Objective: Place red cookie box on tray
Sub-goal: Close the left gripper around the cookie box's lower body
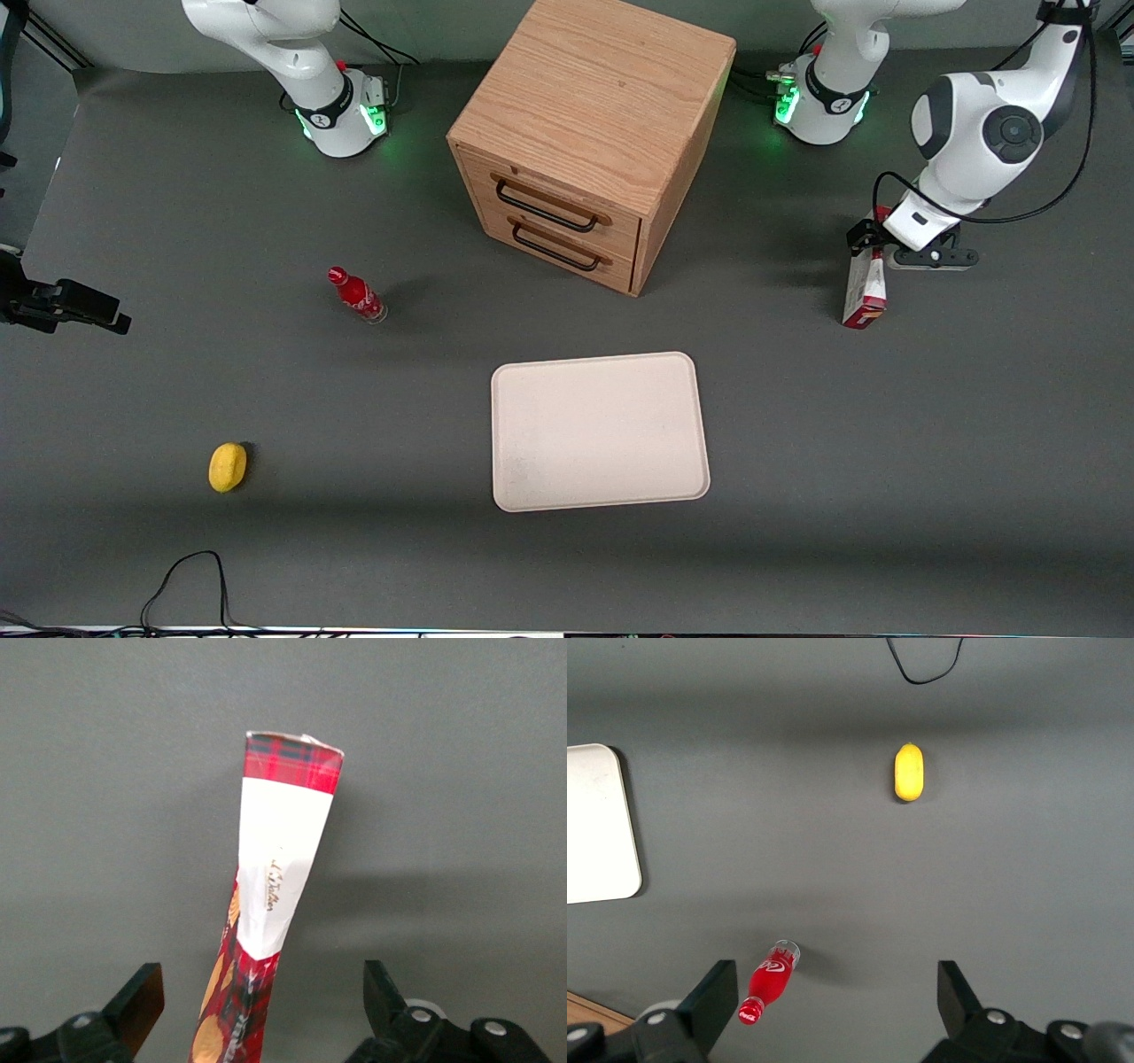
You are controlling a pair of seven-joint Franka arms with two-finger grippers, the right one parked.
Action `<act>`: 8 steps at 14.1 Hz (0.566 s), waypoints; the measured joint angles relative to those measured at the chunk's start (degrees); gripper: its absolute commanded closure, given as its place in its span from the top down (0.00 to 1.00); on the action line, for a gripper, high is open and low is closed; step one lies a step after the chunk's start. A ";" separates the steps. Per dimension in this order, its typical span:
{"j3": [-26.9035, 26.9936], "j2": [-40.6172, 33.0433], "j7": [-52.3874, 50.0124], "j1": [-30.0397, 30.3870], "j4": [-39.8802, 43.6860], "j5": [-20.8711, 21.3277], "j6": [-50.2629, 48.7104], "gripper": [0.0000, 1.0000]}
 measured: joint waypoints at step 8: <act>-0.34 4.05 0.14 -0.09 -0.47 2.37 3.86 0.00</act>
